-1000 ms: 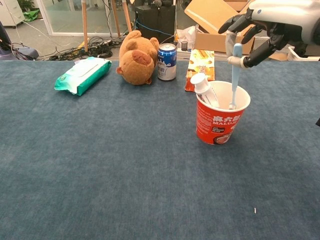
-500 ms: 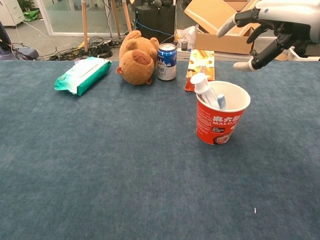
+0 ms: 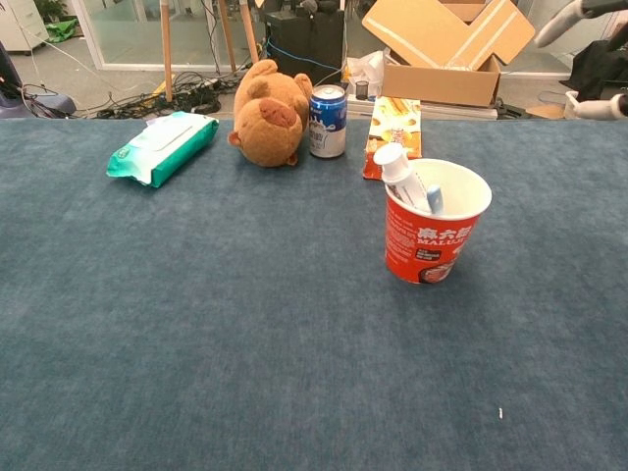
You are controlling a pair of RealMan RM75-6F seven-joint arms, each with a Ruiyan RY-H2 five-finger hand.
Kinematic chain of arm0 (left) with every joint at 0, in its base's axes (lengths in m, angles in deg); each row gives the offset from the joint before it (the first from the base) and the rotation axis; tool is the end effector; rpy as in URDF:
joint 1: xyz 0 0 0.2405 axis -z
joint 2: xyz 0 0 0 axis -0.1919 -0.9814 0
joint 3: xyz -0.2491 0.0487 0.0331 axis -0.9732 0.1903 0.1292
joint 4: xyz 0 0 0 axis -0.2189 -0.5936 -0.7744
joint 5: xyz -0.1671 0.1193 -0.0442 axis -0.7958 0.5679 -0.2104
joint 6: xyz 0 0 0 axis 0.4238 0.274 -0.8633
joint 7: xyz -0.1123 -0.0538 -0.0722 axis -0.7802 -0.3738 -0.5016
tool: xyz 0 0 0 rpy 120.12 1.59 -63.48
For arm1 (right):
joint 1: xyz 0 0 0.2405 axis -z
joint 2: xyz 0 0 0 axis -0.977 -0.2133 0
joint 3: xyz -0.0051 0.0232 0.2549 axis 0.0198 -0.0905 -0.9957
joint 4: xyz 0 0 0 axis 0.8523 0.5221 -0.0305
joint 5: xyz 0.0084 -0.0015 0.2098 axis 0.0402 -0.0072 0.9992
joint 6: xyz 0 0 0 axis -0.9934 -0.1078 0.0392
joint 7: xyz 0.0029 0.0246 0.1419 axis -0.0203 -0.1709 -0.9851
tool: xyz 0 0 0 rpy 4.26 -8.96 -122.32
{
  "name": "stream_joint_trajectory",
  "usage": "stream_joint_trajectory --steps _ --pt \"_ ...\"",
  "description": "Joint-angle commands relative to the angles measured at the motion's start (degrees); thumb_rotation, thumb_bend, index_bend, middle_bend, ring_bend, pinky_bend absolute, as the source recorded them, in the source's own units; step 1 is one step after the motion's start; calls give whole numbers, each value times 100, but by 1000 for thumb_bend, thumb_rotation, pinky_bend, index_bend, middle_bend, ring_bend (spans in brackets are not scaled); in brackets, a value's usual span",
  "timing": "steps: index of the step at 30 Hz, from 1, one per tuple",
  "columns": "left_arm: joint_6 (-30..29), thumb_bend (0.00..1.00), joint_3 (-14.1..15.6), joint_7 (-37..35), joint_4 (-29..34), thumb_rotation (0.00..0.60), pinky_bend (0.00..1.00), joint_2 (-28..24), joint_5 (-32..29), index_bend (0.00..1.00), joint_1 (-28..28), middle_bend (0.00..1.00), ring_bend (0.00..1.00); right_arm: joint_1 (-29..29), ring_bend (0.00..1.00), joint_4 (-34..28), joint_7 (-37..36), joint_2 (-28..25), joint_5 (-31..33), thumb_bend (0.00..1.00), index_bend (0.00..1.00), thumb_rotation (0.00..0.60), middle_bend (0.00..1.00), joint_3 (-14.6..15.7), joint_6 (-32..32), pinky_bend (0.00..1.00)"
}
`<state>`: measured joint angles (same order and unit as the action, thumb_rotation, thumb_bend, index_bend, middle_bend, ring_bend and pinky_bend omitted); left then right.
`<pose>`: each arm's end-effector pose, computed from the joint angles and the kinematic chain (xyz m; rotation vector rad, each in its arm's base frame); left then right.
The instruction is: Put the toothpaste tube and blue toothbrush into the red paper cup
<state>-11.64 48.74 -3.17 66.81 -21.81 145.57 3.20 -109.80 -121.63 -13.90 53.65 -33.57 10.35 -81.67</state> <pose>-0.2893 0.2236 0.1395 -1.5217 -1.0865 -0.8620 -0.1756 -0.2944 0.1434 1.5723 -0.8946 0.8765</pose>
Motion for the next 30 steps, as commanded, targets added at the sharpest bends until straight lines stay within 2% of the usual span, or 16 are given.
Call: stream_joint_trajectory --steps 1,10,16,22,30 --pt "0 0 -49 93 65 600 0 10 -12 0 51 0 0 288 0 -52 -31 -178 -322 190 224 600 78 200 -248 206" --pt "-188 0 -258 611 78 600 0 89 -70 0 177 0 0 1115 0 190 -342 -285 -1224 191 224 600 75 644 -1020 206" --pt "-270 0 -268 921 65 600 0 154 -112 0 183 0 0 1489 0 373 -757 -293 -1527 191 224 600 71 822 -1154 206" --pt "-318 0 -277 1011 78 600 0 170 -187 0 163 0 0 1733 0 508 -1039 -280 -1743 191 224 600 70 922 -1173 206" --pt "-427 0 -324 1161 233 600 0 189 -358 0 115 0 0 1908 0 603 -1365 -308 -1880 192 224 600 70 896 -1139 206"
